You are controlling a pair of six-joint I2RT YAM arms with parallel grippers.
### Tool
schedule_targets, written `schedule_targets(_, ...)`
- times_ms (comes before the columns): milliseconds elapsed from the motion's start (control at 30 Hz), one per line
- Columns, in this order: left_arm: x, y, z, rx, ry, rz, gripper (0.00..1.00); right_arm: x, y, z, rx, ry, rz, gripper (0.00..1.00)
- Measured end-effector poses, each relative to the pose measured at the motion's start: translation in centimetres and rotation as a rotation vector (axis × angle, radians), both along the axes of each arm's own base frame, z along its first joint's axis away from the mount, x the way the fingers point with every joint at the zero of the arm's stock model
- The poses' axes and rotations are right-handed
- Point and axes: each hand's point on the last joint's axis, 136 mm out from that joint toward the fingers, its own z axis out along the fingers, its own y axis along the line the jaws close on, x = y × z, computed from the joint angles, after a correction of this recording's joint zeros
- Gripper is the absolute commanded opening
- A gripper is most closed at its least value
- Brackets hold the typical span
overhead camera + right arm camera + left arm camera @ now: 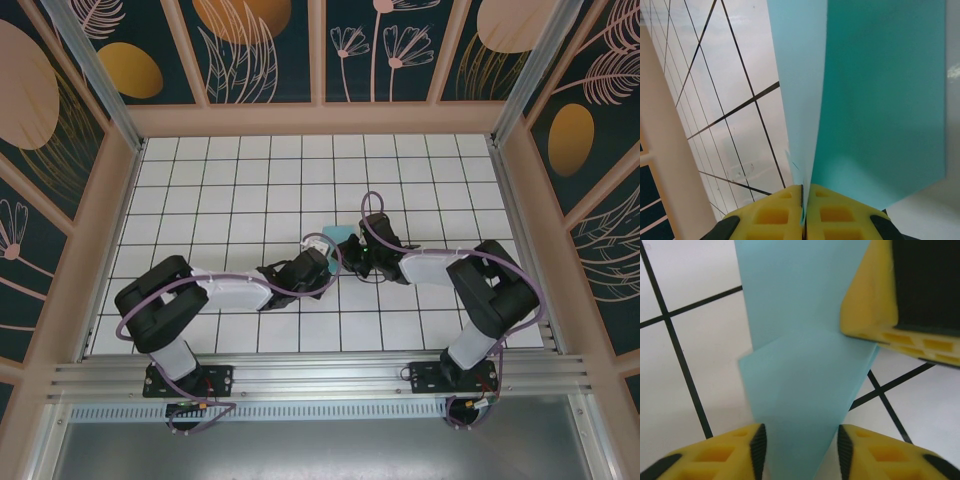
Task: Fold a paper plane with a square sheet of paper (pick it up from the middle)
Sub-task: Fourth fold the wing at the center of the table.
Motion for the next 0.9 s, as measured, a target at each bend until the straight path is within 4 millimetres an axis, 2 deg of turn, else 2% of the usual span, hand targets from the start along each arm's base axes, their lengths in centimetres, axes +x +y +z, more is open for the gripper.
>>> schedule_targets(167, -0.8, 1.2, 2.4, -0.083, -0.060, 0.003, 0.56, 0.0, 0.1, -0.2, 0.000, 0.005, 0.008, 0.10)
schedule_targets(367, -0.8, 3.3, 5.9, -0.183, -0.209, 0.039, 0.54, 0.2, 0.4, 0.2, 0.008, 0.000, 0.010, 0.10)
schedule_targets(433, -1.2, 4.0, 6.2, -0.204, -0.266, 0.018, 0.55, 0.3, 0.4, 0.2, 0.007, 0.000, 0.010, 0.10)
schedule_targets(533, -1.9, 4.7, 5.1, -0.173, -0.301, -0.032, 0.56, 0.6, 0.6, 0.5, 0.010, -0.003, 0.011, 0.10)
schedule_targets(633, -1.9, 4.0, 4.5, -0.133, -0.302, -0.086, 0.52, 0.7, 0.7, 0.6, 0.011, -0.003, 0.011, 0.10)
schedule_targets(800, -0.2, 1.0, 4.4, -0.085, -0.284, -0.122, 0.50, 0.7, 0.8, 0.6, 0.011, -0.002, 0.012, 0.10)
schedule_targets(900, 0.1, -0.3, 3.8, -0.044, -0.275, -0.129, 0.50, 0.7, 0.8, 0.6, 0.011, -0.002, 0.012, 0.10)
